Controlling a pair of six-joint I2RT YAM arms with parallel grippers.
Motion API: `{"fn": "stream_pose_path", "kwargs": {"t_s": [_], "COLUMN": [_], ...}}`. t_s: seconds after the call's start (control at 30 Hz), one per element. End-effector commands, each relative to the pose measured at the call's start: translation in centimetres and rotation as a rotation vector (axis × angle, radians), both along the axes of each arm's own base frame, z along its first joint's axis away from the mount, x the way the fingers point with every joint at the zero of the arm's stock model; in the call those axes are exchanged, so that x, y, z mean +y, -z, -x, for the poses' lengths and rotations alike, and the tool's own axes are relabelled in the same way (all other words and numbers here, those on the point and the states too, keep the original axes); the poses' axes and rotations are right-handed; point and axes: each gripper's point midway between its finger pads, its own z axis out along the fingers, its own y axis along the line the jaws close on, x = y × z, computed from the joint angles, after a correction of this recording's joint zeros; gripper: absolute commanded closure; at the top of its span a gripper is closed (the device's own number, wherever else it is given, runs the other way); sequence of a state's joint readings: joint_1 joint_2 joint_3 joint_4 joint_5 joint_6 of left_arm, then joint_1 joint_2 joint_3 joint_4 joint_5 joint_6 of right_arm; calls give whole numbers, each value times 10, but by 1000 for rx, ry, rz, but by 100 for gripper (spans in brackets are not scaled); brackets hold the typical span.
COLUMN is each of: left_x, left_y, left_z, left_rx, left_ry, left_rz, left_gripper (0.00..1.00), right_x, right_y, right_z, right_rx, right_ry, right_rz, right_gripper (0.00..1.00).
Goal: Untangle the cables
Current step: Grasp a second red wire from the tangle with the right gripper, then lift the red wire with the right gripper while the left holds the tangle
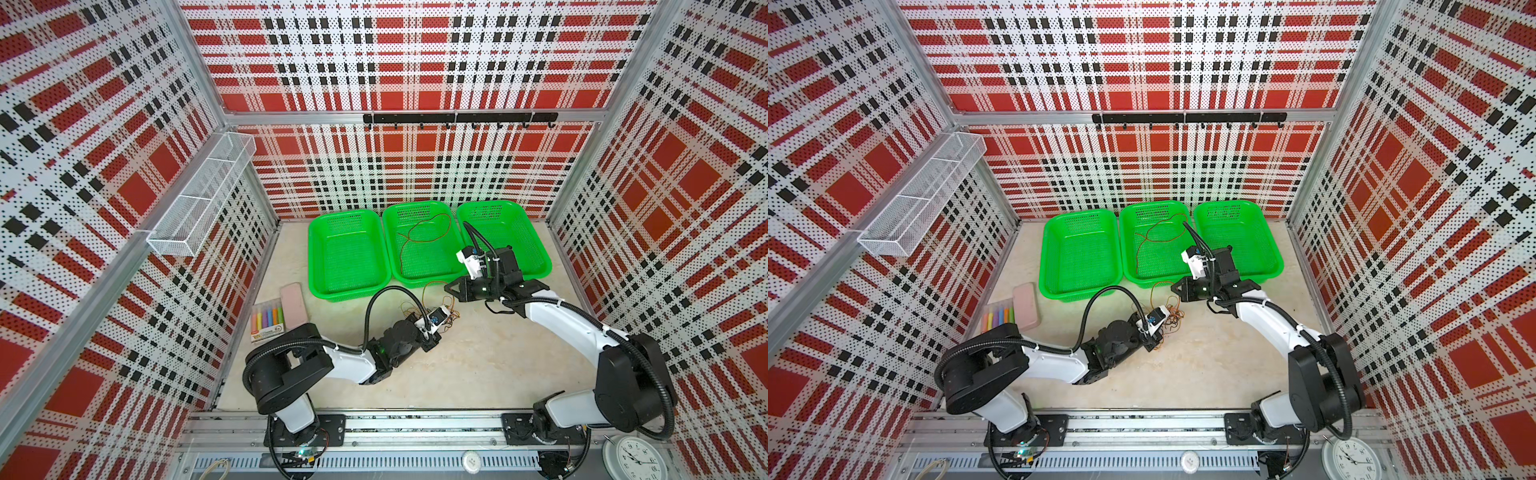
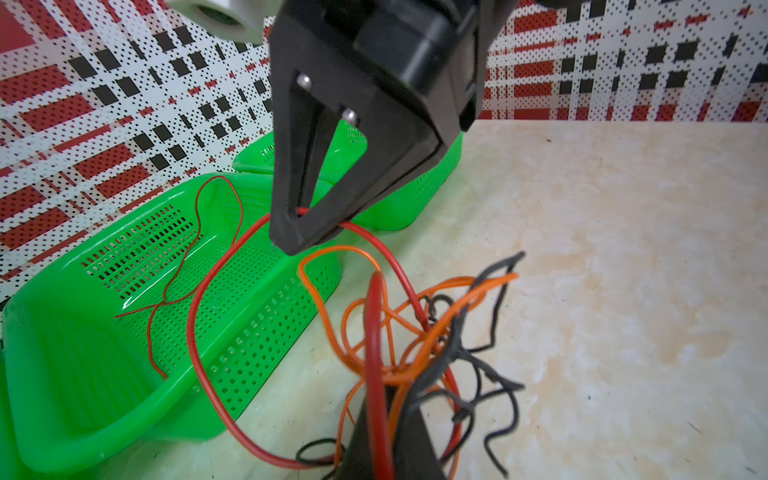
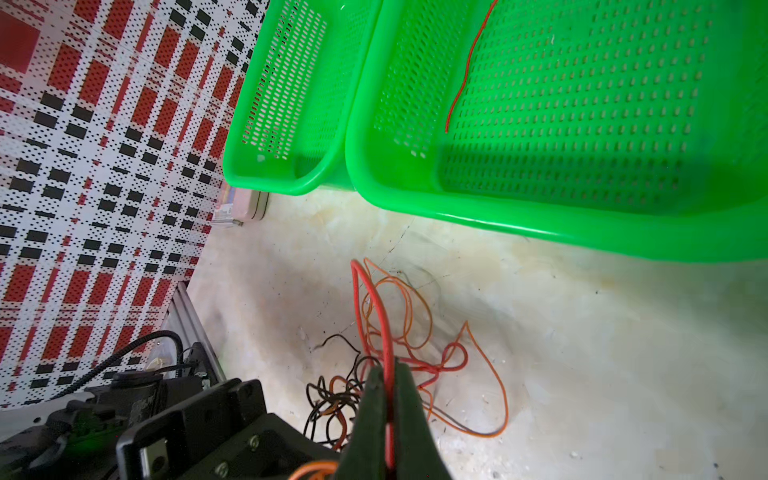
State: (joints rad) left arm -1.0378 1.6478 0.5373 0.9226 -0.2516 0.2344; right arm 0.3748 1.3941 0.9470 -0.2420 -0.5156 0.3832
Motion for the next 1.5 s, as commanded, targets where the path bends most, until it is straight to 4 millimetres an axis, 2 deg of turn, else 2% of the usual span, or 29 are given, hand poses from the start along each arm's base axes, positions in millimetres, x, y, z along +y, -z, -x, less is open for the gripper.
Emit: {"fn": "stream_pose_path", "kwargs": {"t_s": [0.0,0.13,0.3,0.5,0.6,0.93,1.07,1.2,1.23,1.3,1.37,1.4,1.47], "left_x": [10,28,55,76,86,92,91,89,85,73,57,49,38], "left_y": [-8,-7,-4,6,17,43,53,59,58,53,46,42,34], "left_z": [-2,-4,-13,-22,-30,-36,-36,-35,-33,-29,-22,-19,-15], "left_rx": [6,42,93,130,147,188,208,228,231,226,214,202,172], "left_ry": [-51,-86,-155,-222,-277,-314,-315,-303,-280,-216,-126,-91,-48], "left_rz": [83,144,222,235,208,150,134,130,129,131,132,128,120], "left_gripper": [100,100,100,100,100,100,100,100,100,100,91,81,68], "right_x": [-26,-52,-76,-95,-95,-107,-115,-121,-119,-102,-79,-68,-50], "right_y": [-66,-114,-148,-199,-222,-304,-330,-349,-352,-349,-332,-321,-304], "right_z": [-23,-31,-34,-30,-27,-9,-4,0,1,-2,-11,-16,-20], "right_rx": [-257,-448,-592,-745,-799,-980,-1048,-1105,-1113,-1112,-1061,-1027,-978], "right_ry": [151,278,367,450,450,514,547,572,561,467,353,304,222], "right_rz": [24,71,158,190,173,122,142,174,171,149,118,104,69], "right_gripper": [100,100,100,100,100,100,100,100,100,100,100,100,100]}}
